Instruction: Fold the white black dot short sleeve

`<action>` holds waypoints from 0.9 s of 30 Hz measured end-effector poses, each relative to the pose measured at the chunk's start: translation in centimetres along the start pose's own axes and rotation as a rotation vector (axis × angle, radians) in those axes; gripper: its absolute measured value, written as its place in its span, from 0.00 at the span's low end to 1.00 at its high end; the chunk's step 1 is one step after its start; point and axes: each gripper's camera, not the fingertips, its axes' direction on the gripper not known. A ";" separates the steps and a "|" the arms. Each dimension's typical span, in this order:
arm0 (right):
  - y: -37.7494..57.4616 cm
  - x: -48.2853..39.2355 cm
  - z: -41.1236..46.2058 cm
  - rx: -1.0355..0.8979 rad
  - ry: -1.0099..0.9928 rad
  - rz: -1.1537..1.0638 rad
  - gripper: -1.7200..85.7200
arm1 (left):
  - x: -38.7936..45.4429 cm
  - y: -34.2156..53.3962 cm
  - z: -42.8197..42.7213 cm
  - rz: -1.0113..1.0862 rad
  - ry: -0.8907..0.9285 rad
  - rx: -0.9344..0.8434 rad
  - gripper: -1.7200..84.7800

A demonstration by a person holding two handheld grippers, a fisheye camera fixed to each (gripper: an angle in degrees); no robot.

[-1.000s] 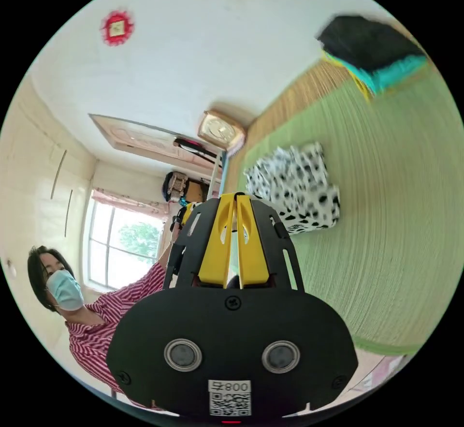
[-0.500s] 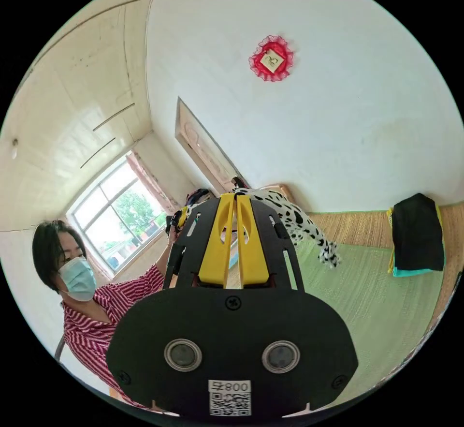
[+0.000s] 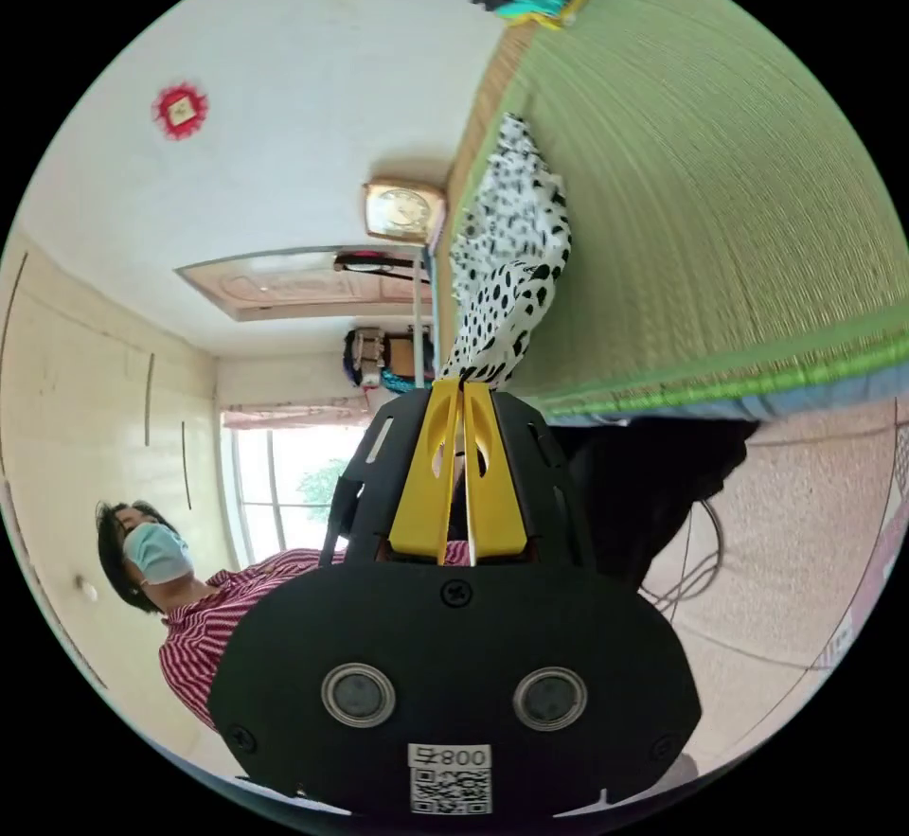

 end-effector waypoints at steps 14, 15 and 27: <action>-21.3 -17.6 -0.9 0.090 0.021 -0.225 0.02 | 22.9 -24.5 4.2 0.334 0.022 0.170 0.03; -22.5 -20.0 -1.3 0.103 0.020 -0.263 0.02 | 27.6 -26.4 3.6 0.412 0.041 0.205 0.03; -20.3 -48.9 -9.9 0.229 0.054 -0.836 0.02 | 46.4 -22.3 -4.6 0.917 0.109 0.306 0.03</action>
